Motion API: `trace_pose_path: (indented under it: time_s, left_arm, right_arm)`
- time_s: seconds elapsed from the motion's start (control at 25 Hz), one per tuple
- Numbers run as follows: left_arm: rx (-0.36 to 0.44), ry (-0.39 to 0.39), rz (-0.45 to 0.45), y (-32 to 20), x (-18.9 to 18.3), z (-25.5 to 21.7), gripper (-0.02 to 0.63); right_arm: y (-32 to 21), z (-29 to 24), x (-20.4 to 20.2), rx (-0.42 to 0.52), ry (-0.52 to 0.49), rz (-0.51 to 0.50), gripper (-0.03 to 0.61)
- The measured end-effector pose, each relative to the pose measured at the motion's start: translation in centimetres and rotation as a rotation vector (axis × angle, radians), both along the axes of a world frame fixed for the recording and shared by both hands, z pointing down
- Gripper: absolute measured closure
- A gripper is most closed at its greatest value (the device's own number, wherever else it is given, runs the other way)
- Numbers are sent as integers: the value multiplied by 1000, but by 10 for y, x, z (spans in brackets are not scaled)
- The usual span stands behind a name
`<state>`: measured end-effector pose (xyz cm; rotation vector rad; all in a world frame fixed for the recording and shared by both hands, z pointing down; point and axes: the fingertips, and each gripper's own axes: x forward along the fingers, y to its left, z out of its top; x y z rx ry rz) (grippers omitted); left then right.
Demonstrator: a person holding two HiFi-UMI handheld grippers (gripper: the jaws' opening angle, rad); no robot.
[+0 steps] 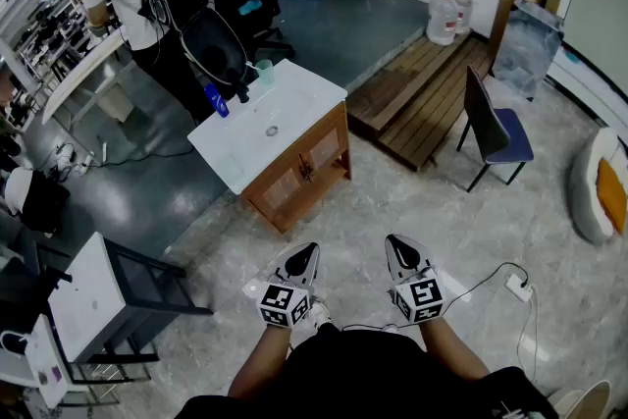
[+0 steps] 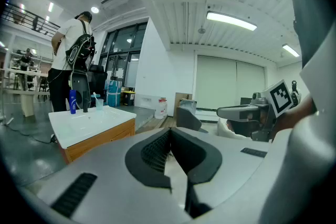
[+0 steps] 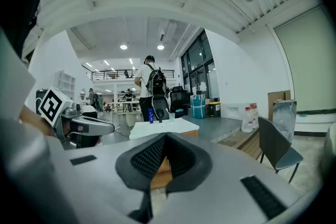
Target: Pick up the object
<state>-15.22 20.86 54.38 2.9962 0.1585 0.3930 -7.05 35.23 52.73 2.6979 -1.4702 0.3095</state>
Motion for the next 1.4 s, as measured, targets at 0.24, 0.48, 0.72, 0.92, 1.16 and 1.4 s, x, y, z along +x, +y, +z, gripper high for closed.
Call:
trace_pose_path:
  time_s: [0.24, 0.48, 0.72, 0.92, 1.16, 1.4]
  left_arm:
    - [-3, 4, 1, -11, 9, 0, 592]
    - [-21, 10, 2, -26, 18, 3, 592]
    - [-32, 17, 18, -54, 25, 6, 592]
    - [-27, 14, 34, -86, 23, 9, 592]
    - [-33, -1, 30, -118, 16, 19, 592]
    - [-52, -3, -3, -141, 21, 23, 592]
  right_arm:
    - [-11, -2, 8, 3, 4, 0, 561]
    - [-29, -2, 19, -23, 33, 42, 561]
    - [-65, -9, 18, 7, 32, 28, 560]
    - [-91, -2, 17, -18, 26, 47, 560]
    - [-122, 8, 10, -36, 15, 42, 560]
    - [-135, 14, 12, -57, -3, 34, 560]
